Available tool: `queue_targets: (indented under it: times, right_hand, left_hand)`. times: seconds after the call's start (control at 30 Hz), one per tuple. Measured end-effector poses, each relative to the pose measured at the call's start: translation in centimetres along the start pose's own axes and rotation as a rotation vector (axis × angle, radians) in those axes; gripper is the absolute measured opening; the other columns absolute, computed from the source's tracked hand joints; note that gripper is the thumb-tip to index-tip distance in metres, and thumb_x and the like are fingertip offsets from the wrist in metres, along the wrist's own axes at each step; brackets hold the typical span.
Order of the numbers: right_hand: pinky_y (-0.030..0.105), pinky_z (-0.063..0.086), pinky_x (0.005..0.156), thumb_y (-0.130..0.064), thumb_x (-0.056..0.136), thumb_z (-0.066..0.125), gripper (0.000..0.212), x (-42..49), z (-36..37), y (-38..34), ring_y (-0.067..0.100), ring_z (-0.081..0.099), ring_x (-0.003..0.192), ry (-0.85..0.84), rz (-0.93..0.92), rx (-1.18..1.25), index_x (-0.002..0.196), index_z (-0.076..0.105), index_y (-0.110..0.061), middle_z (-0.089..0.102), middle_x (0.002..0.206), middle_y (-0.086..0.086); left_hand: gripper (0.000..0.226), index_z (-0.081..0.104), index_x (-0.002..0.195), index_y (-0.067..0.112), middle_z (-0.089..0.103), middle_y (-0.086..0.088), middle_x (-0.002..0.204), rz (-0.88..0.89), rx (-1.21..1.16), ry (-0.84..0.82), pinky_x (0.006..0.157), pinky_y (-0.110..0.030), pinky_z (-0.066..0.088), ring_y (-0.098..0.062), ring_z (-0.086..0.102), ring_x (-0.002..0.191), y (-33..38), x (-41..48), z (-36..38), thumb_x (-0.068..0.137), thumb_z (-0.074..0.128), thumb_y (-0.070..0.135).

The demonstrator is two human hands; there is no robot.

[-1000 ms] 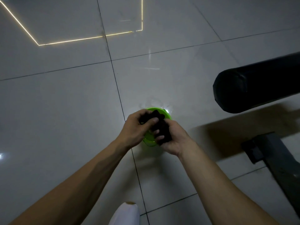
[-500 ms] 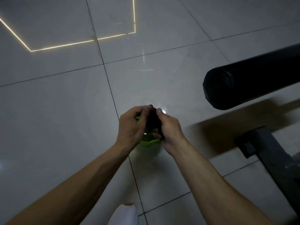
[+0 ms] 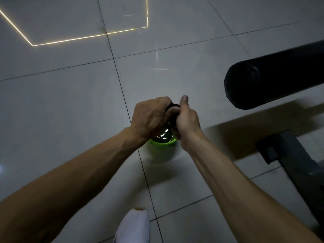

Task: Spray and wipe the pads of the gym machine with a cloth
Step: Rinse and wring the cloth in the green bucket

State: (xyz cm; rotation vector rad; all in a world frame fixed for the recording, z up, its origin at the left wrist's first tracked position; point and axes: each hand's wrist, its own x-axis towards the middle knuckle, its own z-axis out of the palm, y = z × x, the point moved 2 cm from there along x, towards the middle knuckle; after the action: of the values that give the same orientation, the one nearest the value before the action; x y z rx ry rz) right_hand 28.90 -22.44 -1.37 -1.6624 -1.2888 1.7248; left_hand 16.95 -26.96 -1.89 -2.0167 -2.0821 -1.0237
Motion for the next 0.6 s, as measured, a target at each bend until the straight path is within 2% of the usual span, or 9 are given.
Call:
queue_targets:
  times: [0.07, 0.13, 0.2, 0.27, 0.37, 0.43, 0.5, 0.6]
  right_hand:
    - [0.034, 0.049, 0.075, -0.062, 0.106, 0.026, 0.067, 0.7, 0.4, 0.1, 0.024, 0.061, 0.083, 0.067, -0.098, -0.154, 0.087, 0.071, -0.016, 0.066, 0.088, 0.005]
    - [0.039, 0.051, 0.089, -0.059, 0.107, 0.026, 0.068, 1.5, 0.9, 0.2, 0.028, 0.063, 0.095, 0.088, -0.191, -0.281, 0.084, 0.07, -0.013, 0.068, 0.098, 0.009]
    - [0.042, 0.052, 0.088, -0.06, 0.107, 0.024, 0.07, 2.6, 1.6, 0.6, 0.032, 0.064, 0.095, 0.085, -0.252, -0.382, 0.075, 0.065, -0.014, 0.069, 0.097, 0.013]
    - [0.039, 0.047, 0.081, -0.058, 0.108, 0.023, 0.07, 3.5, 2.1, 0.9, 0.034, 0.063, 0.092, 0.09, -0.292, -0.486, 0.069, 0.061, -0.014, 0.067, 0.093, 0.014]
    - [0.038, 0.043, 0.076, -0.059, 0.107, 0.022, 0.07, 4.7, 2.9, 1.6, 0.035, 0.062, 0.089, 0.105, -0.342, -0.59, 0.069, 0.06, -0.014, 0.066, 0.086, 0.013]
    - [0.038, 0.044, 0.073, -0.059, 0.106, 0.021, 0.07, 5.2, 3.4, 2.1, 0.035, 0.063, 0.086, 0.122, -0.382, -0.628, 0.064, 0.056, -0.016, 0.066, 0.083, 0.012]
    - [0.04, 0.048, 0.071, -0.059, 0.107, 0.021, 0.07, 5.5, 3.7, 2.7, 0.034, 0.064, 0.082, 0.134, -0.432, -0.664, 0.061, 0.054, -0.018, 0.067, 0.08, 0.012]
    - [0.037, 0.039, 0.068, -0.055, 0.109, 0.023, 0.067, 5.7, 3.6, 2.8, 0.034, 0.062, 0.082, 0.141, -0.519, -0.757, 0.061, 0.053, -0.019, 0.062, 0.075, 0.008]
  left_hand:
    - [0.074, 0.062, 0.074, 0.017, 0.06, 0.001, 0.063, -0.057, 0.052, -0.032, 0.052, -0.031, 0.028, -0.026, 0.055, 0.055, -0.7, 0.1, 0.5, 0.105, 0.013, 0.063]
    - [0.077, 0.064, 0.071, 0.017, 0.058, 0.001, 0.061, -0.206, 0.057, -0.137, 0.056, -0.033, 0.028, -0.026, 0.054, 0.059, -1.5, -0.1, 1.2, 0.102, 0.011, 0.063]
    - [0.069, 0.066, 0.076, 0.019, 0.058, 0.0, 0.066, -0.31, 0.094, -0.259, 0.06, -0.034, 0.031, -0.029, 0.056, 0.066, -2.1, -0.2, 1.7, 0.103, 0.015, 0.057]
    - [0.051, 0.063, 0.096, 0.01, 0.059, -0.008, 0.077, -0.307, 0.127, -0.363, 0.063, -0.039, 0.04, -0.035, 0.057, 0.073, -2.5, -0.2, 2.1, 0.109, 0.026, 0.042]
    - [0.033, 0.041, 0.079, 0.012, 0.054, -0.018, 0.074, -0.472, -0.121, -0.448, 0.071, -0.054, 0.052, -0.043, 0.059, 0.074, -3.0, -0.1, 1.8, 0.11, 0.034, 0.023]
    - [0.021, 0.043, 0.091, 0.007, 0.055, -0.023, 0.074, -0.582, -0.29, -0.504, 0.067, -0.056, 0.049, -0.045, 0.058, 0.073, -3.3, -0.2, 1.8, 0.108, 0.036, 0.018]
    - [0.02, 0.044, 0.093, 0.006, 0.057, -0.027, 0.08, -0.695, -0.391, -0.54, 0.062, -0.047, 0.045, -0.041, 0.054, 0.072, -3.7, -0.3, 1.7, 0.107, 0.035, 0.018]
    - [0.036, 0.045, 0.077, 0.01, 0.046, -0.012, 0.068, -0.847, -0.457, -0.615, 0.042, -0.024, 0.032, -0.023, 0.04, 0.057, -4.1, -0.6, 1.9, 0.106, 0.032, 0.027]
